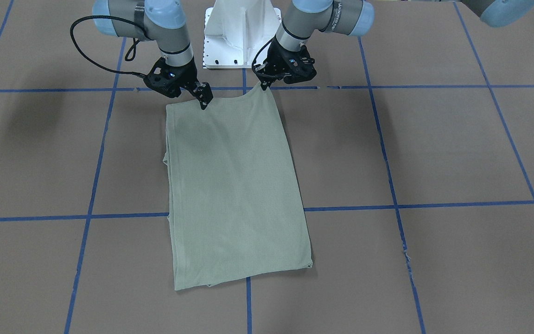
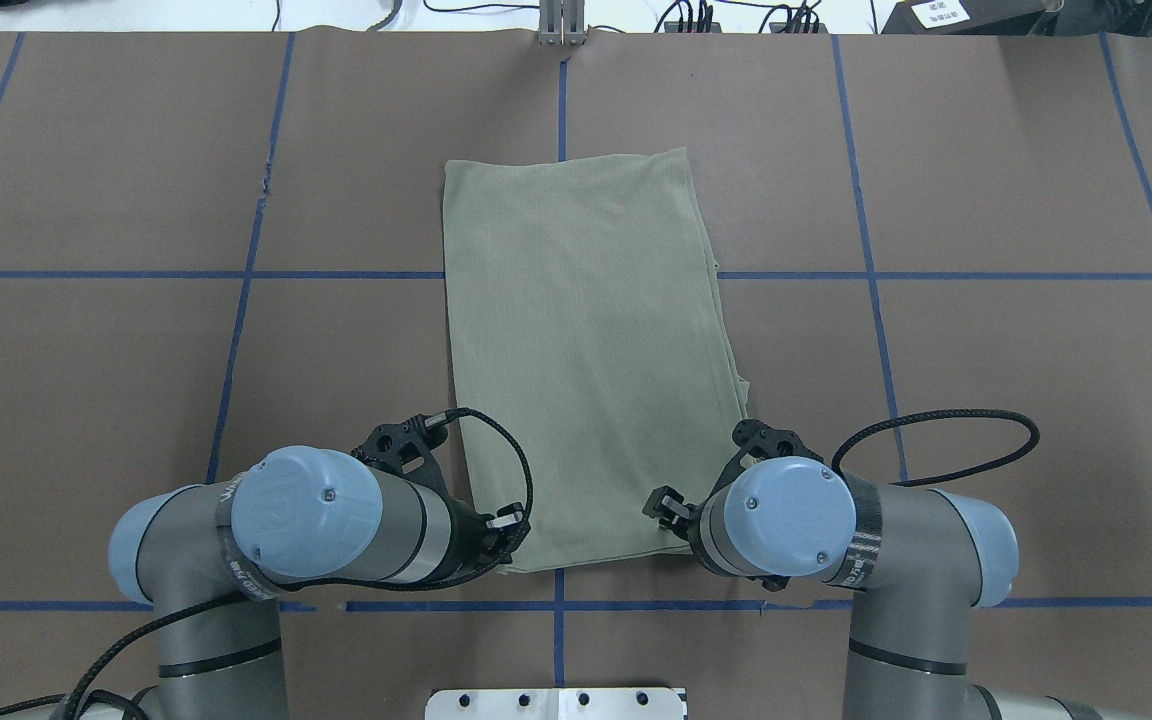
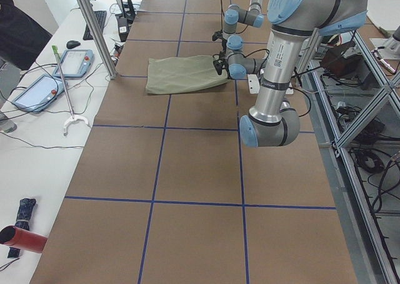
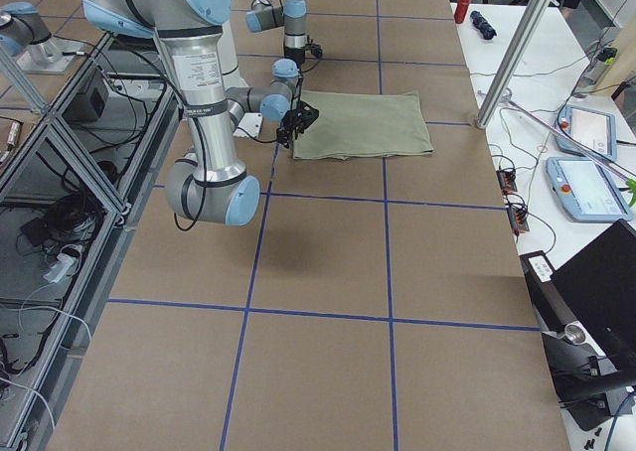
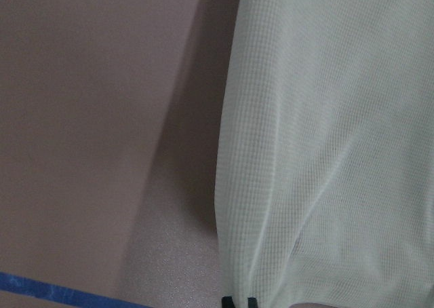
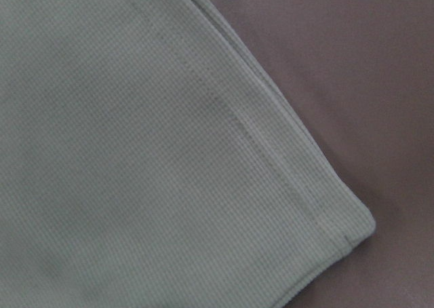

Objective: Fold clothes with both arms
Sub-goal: 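Close both grippers on the shirt's near corners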

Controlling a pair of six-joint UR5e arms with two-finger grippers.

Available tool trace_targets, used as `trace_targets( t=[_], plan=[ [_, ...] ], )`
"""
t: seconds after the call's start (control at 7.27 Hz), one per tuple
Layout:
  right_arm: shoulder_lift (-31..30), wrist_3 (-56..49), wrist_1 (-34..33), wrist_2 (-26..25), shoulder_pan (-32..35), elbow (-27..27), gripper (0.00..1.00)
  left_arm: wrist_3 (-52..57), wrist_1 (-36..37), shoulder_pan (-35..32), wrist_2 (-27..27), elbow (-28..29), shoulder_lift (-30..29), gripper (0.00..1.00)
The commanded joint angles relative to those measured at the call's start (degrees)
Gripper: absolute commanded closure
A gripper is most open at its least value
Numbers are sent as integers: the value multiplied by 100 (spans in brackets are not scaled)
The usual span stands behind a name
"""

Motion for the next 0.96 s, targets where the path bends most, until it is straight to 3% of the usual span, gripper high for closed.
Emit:
trace_targets(
  t=[0.0, 0.28, 0.69, 0.83],
  plan=[
    [21, 2, 3, 0, -63, -63, 0, 0, 0, 0, 0, -2, 0, 100],
    [30, -7, 3, 8, -72, -108, 2, 0, 0, 0, 0, -2, 0, 100],
    [38, 106, 3, 0, -90, -73, 73, 0, 0, 0, 0, -11, 0, 100],
    [30, 107, 3, 0, -90, -72, 92, 0, 0, 0, 0, -11, 0, 100]
  ],
)
